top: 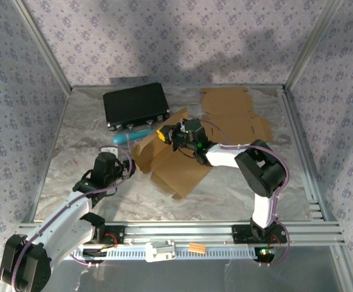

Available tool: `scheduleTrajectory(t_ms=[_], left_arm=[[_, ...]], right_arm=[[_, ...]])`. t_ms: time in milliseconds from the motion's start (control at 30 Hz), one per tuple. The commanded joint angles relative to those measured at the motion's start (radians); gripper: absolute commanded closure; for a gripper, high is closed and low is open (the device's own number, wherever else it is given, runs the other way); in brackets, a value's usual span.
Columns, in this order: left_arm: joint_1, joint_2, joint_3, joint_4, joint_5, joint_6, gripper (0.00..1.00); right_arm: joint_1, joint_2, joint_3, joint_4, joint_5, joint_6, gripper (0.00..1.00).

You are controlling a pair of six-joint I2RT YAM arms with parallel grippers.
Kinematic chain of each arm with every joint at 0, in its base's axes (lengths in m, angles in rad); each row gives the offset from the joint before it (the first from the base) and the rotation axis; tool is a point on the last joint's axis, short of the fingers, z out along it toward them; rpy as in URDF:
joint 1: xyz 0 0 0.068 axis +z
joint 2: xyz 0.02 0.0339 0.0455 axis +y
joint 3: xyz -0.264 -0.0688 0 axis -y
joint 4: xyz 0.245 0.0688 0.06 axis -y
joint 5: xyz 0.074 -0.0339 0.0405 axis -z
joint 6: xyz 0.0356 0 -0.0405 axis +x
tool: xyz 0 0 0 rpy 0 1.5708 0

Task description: Fold the paper box

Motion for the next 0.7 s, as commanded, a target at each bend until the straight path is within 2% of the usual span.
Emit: scheduleTrajectory(t_ms=[0, 100, 433, 667], left_arm=[[-0.001, 0.031, 0.004, 0.120, 0.039, 0.030, 0.42], [-0.017, 0.066, 0.008, 0.142, 0.060, 0.027, 0.42], [-0.062, 0.141, 0.010, 0.211, 0.024, 0.010, 0.40], [-0.083, 0.208, 0.038, 0.225, -0.044, 0.002, 0.40]], right_arm=[[0.000, 0.011, 0.004, 0.007, -0.007, -0.007, 1.00], [-0.001, 0.012, 0.011, 0.008, -0.005, -0.007, 1.00], [0.009, 0.038, 0.019, 0.047, -0.007, -0.018, 1.00], [0.016, 0.052, 0.002, 0.100, 0.000, -0.017, 1.00]])
